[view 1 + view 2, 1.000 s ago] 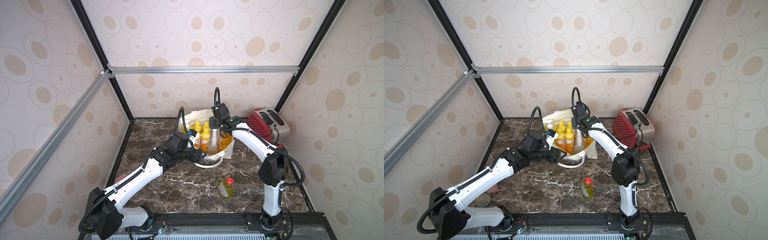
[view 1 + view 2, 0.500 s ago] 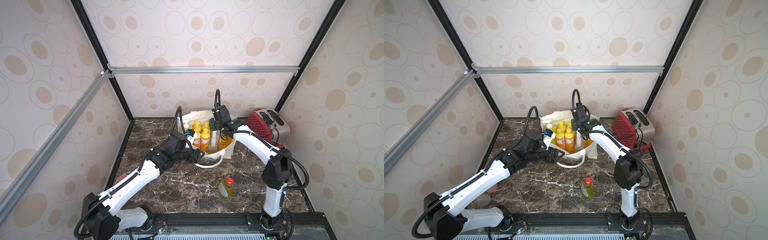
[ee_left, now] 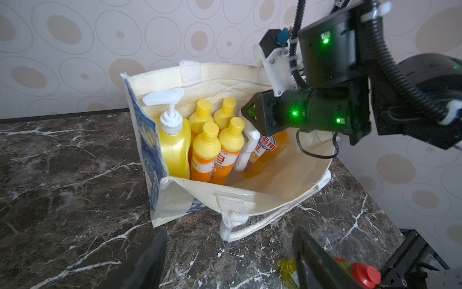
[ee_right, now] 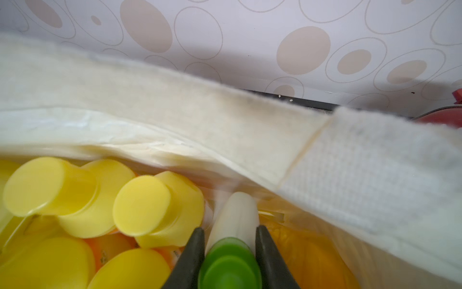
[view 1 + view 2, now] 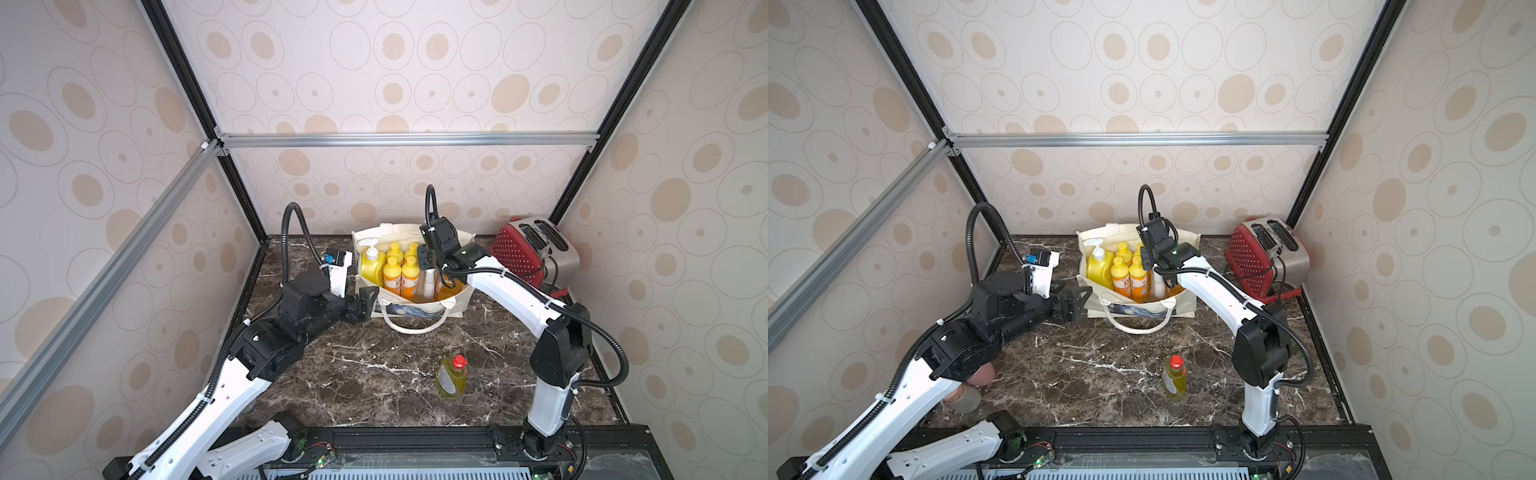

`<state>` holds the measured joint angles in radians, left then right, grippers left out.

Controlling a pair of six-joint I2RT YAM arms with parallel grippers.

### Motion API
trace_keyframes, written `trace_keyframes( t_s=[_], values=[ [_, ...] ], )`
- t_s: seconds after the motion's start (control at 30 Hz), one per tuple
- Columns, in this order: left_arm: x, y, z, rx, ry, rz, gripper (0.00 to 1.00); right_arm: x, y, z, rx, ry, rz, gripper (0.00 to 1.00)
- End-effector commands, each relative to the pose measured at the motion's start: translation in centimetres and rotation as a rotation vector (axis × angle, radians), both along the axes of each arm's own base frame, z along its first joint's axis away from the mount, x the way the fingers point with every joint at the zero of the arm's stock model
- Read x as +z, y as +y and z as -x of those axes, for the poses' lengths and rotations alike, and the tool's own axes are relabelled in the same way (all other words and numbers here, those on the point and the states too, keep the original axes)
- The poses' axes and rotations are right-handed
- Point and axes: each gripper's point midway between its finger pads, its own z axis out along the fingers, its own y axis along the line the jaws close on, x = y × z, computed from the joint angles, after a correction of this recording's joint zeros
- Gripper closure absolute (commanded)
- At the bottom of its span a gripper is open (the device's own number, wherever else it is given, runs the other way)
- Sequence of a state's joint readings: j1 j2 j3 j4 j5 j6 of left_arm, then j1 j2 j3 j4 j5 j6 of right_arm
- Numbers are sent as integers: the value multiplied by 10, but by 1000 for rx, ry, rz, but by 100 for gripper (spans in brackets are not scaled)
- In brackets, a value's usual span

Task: Pack dish soap into the shopping bag
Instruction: Place the bottle of dish soap in the shopping bag.

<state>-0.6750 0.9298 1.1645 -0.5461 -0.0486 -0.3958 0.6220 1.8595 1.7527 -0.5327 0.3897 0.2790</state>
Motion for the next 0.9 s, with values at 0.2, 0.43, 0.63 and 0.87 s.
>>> trace_keyframes(
  t_s=[0.2, 0.43, 0.63, 0.87],
  values=[
    [-14, 13, -4, 61, 16, -64, 22, 48, 2, 15, -12, -145, -30, 99],
    [-18, 14, -4, 61, 22, -62, 22, 33, 1, 6, -54, -151, -25, 99],
    [-23, 12, -5, 57, 34, -67, 22, 17, 1, 0, -76, -122, -47, 99],
    [-30, 7, -9, 45, 51, -74, 22, -11, 1, 8, -66, -66, -60, 99]
  ],
)
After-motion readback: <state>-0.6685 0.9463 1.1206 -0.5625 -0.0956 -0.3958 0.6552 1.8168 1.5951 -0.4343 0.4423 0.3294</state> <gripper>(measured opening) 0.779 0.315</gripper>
